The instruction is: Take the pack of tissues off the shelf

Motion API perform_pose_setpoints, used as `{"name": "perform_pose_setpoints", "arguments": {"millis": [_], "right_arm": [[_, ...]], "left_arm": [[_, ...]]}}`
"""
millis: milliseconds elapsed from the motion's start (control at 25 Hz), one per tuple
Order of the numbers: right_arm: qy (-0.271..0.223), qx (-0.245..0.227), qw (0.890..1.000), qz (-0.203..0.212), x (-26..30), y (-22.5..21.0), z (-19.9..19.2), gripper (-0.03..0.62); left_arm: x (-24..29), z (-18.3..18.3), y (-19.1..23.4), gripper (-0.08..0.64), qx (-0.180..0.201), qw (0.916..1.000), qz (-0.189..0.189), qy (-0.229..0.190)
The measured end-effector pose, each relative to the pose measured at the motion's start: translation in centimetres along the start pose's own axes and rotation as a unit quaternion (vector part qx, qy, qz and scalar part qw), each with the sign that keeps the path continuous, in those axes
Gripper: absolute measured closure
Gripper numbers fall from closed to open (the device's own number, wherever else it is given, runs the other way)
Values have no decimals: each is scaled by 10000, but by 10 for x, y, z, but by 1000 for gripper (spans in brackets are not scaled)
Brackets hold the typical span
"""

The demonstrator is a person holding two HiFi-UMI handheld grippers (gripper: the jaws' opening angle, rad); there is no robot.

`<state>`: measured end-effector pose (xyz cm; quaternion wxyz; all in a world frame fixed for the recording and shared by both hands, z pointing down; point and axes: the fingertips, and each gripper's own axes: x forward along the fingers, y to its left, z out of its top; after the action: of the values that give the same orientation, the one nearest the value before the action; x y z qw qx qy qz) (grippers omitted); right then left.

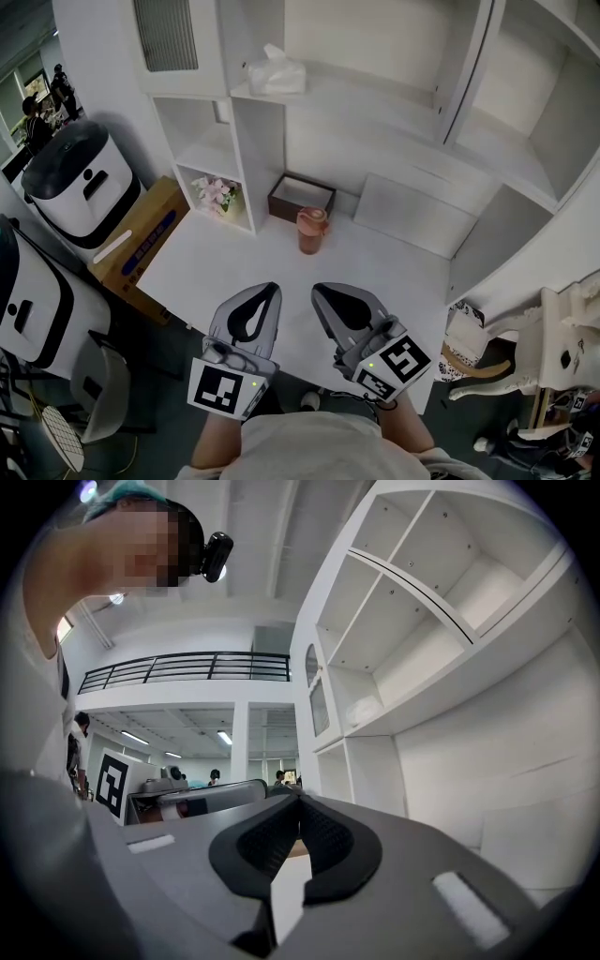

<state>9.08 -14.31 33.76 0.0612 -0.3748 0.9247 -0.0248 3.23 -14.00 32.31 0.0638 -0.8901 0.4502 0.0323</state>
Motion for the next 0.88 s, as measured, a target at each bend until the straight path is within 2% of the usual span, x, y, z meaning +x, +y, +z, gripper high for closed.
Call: {"name": "perform_pose_setpoints", "arguments": {"millis": [240,440,880], "right_arm": [[-44,16,9997,-243,17,-12,1,591],[-36,-5,9990,-445,40,-17,2,591],[-15,-60,9951,-983,91,-30,7,591]], "left_arm": [[14,-1,16,558,42,9997,-244,-43],[27,5,44,558,154,9986,-438,-266],[59,15,100,558,118,9950,-960,-241]]}}
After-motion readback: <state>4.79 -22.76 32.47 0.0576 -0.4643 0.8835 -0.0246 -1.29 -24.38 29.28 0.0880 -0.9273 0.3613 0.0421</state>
